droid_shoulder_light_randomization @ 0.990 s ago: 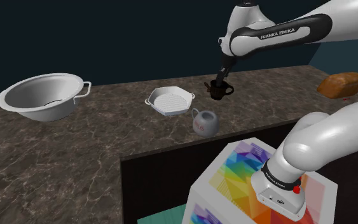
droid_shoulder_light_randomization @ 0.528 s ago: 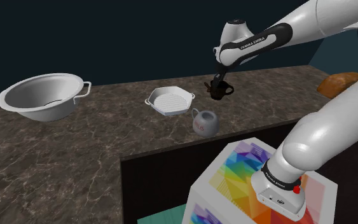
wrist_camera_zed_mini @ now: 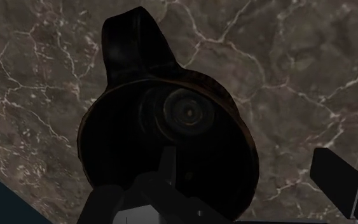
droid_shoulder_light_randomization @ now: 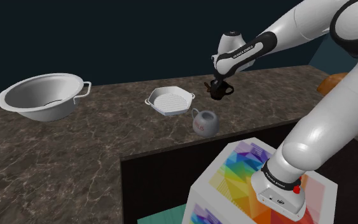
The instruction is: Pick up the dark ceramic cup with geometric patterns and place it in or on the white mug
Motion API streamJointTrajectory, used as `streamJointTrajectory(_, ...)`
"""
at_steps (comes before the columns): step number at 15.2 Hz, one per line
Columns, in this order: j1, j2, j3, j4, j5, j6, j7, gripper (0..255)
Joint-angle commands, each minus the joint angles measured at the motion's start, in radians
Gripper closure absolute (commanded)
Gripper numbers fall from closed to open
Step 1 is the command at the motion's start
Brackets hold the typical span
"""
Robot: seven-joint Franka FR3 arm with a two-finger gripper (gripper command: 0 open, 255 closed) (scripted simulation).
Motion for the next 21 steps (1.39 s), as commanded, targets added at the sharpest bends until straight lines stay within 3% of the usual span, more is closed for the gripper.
streamJointTrajectory(1,-0.001,0.021,-0.003,-0.003,0.003,0.024,-0.002,0)
streamJointTrajectory(8,-0.001,0.020,-0.003,-0.003,0.003,0.024,-0.002,0)
streamJointTrajectory(9,-0.001,0.020,-0.003,-0.003,0.003,0.024,-0.002,255)
streamJointTrajectory(18,-0.001,0.021,-0.003,-0.003,0.003,0.024,-0.002,255)
streamJointTrajectory(21,0.000,-0.009,0.000,0.012,0.002,-0.020,-0.005,255)
